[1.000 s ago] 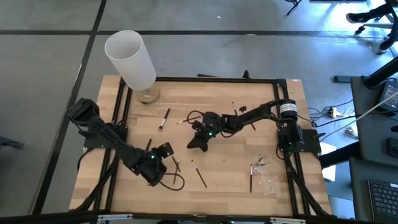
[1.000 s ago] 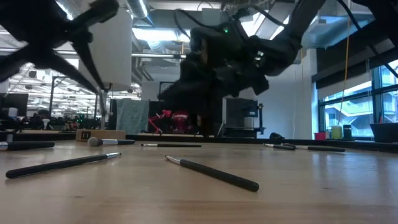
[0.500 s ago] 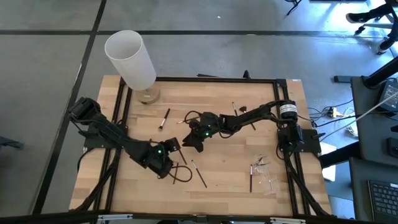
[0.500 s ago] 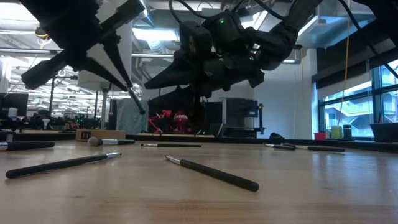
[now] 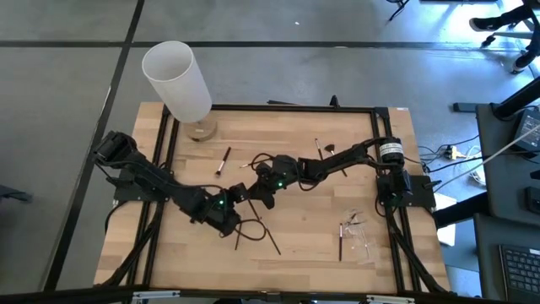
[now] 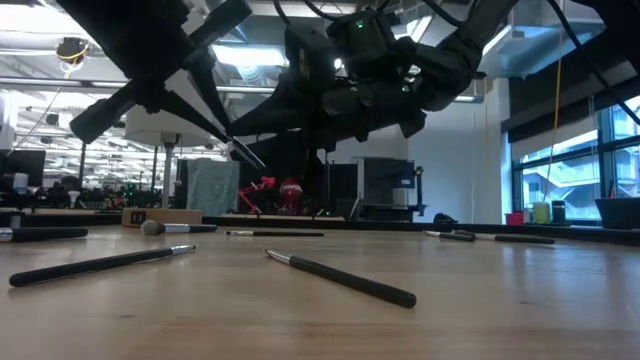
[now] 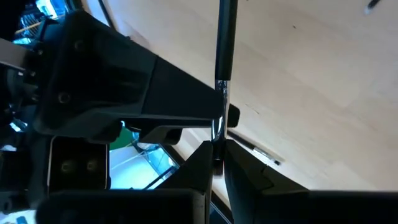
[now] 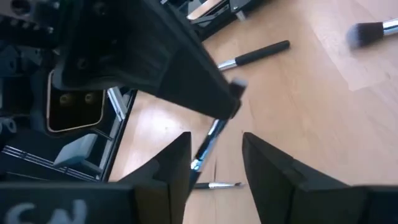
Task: Put items in baskets/containers
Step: Put the black eyeshadow brush into the transparent organizer
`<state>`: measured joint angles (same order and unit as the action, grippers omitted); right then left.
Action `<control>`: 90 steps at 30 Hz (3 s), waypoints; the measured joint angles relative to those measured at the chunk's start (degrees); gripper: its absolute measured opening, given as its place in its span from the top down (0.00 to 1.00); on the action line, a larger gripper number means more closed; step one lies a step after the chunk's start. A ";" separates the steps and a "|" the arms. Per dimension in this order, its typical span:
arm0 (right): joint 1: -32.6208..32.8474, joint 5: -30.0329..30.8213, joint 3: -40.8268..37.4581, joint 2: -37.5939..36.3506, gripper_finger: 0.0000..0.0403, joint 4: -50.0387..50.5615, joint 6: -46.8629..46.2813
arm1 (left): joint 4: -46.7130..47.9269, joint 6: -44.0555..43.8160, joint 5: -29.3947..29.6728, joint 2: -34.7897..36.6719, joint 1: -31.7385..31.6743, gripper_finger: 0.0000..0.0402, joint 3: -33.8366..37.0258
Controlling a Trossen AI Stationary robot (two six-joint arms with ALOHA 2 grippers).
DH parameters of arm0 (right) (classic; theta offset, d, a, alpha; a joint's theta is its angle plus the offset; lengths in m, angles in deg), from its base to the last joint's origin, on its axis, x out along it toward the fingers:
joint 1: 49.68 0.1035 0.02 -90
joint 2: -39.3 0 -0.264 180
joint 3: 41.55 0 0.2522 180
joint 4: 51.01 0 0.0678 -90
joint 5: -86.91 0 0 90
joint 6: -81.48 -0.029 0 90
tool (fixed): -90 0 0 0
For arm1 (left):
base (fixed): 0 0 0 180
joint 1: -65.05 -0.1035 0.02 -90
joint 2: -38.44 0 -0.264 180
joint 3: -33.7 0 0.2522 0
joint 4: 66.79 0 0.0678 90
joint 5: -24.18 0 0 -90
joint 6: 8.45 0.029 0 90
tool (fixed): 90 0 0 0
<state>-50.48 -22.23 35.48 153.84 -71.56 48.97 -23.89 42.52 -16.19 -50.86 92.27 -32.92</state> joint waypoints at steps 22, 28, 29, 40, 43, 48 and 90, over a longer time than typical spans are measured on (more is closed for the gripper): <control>0.94 8.29 0.02 -7.13 0.94 19.88 8.05 | -1.45 -11.21 -1.25 0.11 -3.20 0.86 -0.04; 5.14 26.63 0.02 -19.97 0.94 44.66 11.13 | -1.70 -26.00 1.89 0.33 -4.66 0.74 -0.04; 6.01 29.08 0.02 -22.01 0.94 47.95 10.66 | -2.51 -28.15 1.70 0.33 -4.82 0.72 -0.04; 24.11 51.81 0.02 -42.17 0.94 82.76 -0.68 | -12.06 -54.27 -6.13 0.33 -8.84 0.61 -0.04; 31.07 53.23 -1.29 -44.98 0.94 88.13 -5.23 | -12.16 -55.29 -6.11 0.33 -9.04 0.61 -0.04; 40.59 60.04 -7.48 -48.36 0.93 88.48 -14.42 | -13.41 -55.20 -5.87 0.33 -9.00 0.61 -0.02; 54.12 77.81 -15.53 -51.84 0.79 95.87 -43.72 | -15.95 -53.41 -7.26 0.28 -12.83 0.61 0.00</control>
<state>3.64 55.58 19.95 101.99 24.32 5.25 -39.84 -10.89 -23.45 -50.58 79.44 -32.92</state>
